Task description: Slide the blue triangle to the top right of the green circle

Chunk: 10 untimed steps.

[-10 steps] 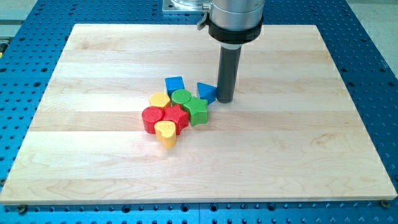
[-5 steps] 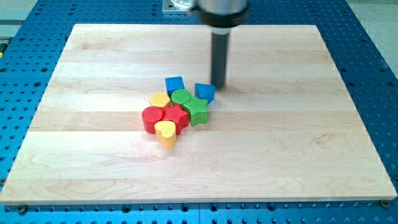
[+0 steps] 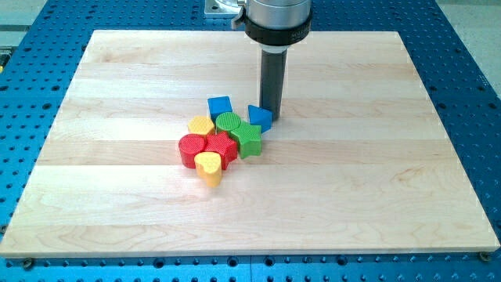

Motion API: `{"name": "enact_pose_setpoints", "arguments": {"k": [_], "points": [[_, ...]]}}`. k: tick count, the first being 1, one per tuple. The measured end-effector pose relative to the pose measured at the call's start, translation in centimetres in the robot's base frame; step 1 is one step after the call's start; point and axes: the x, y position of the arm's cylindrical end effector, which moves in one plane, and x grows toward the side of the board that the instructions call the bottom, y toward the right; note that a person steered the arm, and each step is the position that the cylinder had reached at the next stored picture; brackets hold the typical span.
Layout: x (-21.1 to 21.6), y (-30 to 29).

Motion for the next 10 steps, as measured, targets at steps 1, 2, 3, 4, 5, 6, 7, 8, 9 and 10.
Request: {"name": "enact_pose_setpoints", "arguments": {"k": [1, 2, 3, 4, 5, 6, 7, 8, 9, 10], "points": [[0.0, -0.2], [-0.5, -0.8], [-0.5, -3.3], [-0.5, -4.8], [-2.5, -0.8], [0.4, 1.1], [2.2, -0.3], [2.2, -1.1], [1.3, 0.9], [1.3, 3.1]]}}
